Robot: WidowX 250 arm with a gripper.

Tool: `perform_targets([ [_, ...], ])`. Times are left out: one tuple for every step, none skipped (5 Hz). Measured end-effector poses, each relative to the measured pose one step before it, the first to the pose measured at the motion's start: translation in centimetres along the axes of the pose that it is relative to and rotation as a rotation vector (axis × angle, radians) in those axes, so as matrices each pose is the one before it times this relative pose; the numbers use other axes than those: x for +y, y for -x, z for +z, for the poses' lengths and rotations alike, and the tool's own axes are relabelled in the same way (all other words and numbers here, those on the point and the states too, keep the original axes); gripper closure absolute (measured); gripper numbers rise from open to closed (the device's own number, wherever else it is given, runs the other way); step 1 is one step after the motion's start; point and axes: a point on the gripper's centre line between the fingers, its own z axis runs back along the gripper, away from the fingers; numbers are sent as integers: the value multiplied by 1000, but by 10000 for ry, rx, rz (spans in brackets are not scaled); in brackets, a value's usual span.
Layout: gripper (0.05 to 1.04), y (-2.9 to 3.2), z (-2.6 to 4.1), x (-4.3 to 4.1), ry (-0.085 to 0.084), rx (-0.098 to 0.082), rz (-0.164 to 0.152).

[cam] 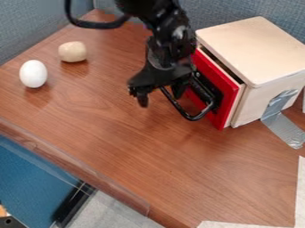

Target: Open the drawer

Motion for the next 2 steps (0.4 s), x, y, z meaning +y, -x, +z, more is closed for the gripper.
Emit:
perform_targets([
  [135,486,50,-385,132,82,55],
  [421,87,-164,224,28,-125,228],
])
